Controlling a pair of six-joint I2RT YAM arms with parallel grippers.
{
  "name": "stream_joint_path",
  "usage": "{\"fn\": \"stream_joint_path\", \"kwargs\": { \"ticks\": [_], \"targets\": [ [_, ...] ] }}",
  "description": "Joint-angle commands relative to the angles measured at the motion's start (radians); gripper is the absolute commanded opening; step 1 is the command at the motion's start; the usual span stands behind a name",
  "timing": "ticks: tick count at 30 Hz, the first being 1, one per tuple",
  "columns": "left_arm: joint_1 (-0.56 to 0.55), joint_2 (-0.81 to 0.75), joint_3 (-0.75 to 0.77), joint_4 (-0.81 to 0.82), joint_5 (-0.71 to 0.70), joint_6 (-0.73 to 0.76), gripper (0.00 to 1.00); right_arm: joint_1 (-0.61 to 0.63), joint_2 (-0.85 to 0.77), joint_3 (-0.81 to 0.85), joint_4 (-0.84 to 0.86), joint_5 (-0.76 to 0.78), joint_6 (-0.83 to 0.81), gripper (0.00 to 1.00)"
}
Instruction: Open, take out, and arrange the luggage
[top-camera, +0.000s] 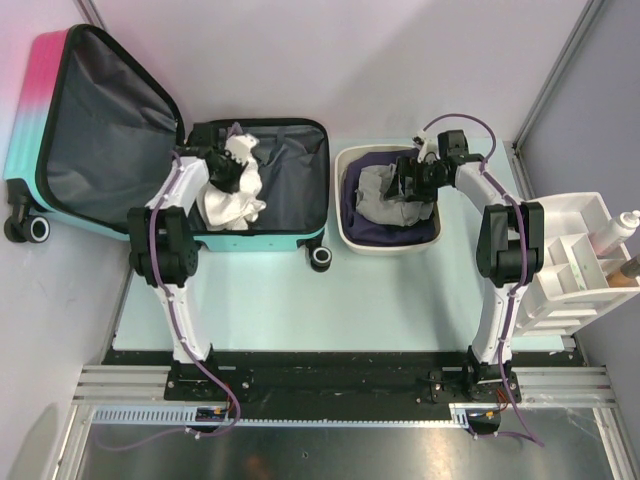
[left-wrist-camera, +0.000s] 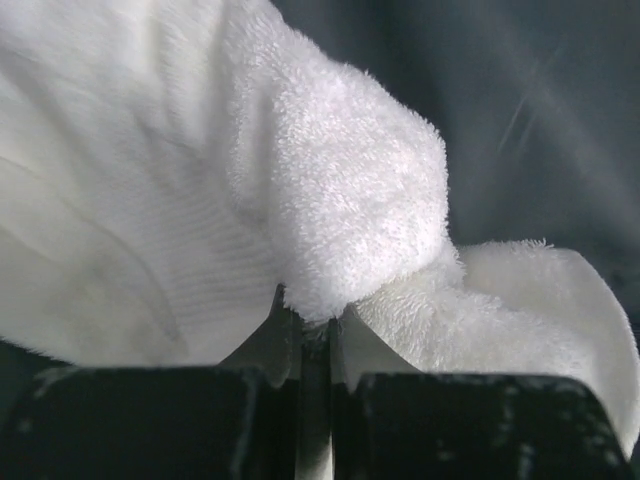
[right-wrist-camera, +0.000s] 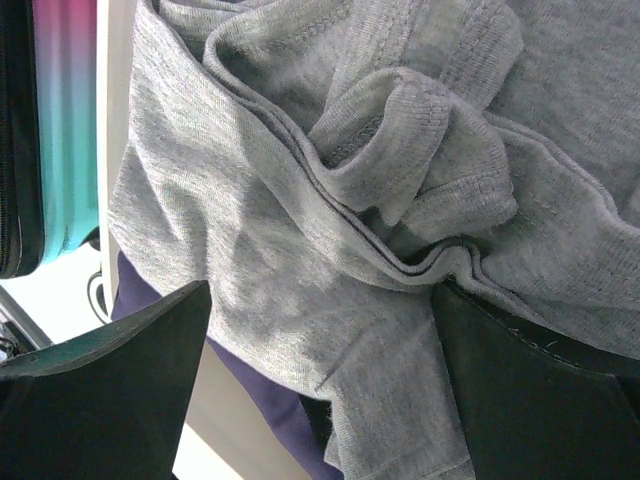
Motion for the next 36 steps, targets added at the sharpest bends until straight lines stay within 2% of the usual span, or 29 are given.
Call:
{"fn": "stream_joint_path", "kwargs": {
  "ticks": [1, 5, 17, 22, 28, 36],
  "targets": [
    [0.037, -0.128, 0.188, 0.012, 0.117, -0.154, 0.00, -0.021, 0.015, 0.041, -0.007, 0.017, -0.009, 0.98],
    [0.074, -0.120, 0.358, 0.012, 0.193, -0.268, 0.00, -0.021, 0.003, 0.046, 0.004, -0.012, 0.005, 0.98],
    [0.060, -0.097, 0.559, 0.013, 0.331, -0.431, 0.00, -0.002, -0.078, 0.055, 0.145, -0.136, 0.117, 1.00],
    [0.019, -0.120, 0.578, 0.015, 0.410, -0.451, 0.00, 0.017, -0.094, 0.063, 0.272, -0.240, 0.267, 1.00],
    [-0.101, -0.179, 0.504, 0.015, 0.465, -0.456, 0.00, 0.064, -0.123, 0.064, 0.375, -0.286, 0.302, 1.00],
    [-0.260, -0.169, 0.455, 0.016, 0.513, -0.456, 0.00, 0.061, -0.068, 0.103, 0.454, -0.366, 0.641, 1.00]
  ]
}}
